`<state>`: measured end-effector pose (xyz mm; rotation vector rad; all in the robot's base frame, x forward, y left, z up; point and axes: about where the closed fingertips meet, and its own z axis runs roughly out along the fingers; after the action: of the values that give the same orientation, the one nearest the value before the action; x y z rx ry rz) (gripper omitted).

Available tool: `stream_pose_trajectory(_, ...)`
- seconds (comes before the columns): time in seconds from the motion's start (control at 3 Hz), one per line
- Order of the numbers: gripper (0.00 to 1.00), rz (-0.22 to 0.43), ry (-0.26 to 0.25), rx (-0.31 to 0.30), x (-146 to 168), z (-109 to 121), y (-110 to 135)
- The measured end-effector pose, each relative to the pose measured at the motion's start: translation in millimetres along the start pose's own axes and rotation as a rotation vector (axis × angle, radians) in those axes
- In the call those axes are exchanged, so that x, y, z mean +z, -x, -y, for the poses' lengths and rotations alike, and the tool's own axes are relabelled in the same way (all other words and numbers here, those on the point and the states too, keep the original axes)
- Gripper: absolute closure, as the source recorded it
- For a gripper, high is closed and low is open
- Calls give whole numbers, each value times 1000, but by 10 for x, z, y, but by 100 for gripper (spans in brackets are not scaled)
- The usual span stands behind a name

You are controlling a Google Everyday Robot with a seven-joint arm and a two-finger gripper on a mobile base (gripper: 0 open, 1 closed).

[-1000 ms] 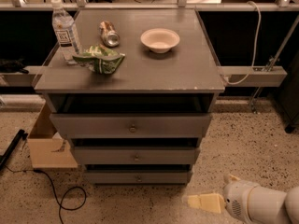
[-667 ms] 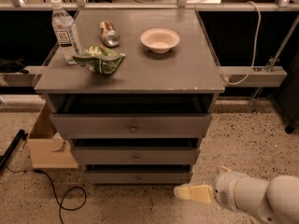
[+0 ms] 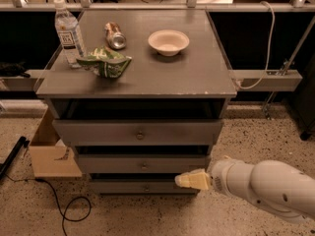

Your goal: Open bottom drawer

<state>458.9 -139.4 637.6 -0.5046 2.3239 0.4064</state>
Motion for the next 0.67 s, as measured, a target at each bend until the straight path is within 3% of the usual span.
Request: stream_pose_trajectory(0.67, 0, -36, -39, 6, 490, 260, 13)
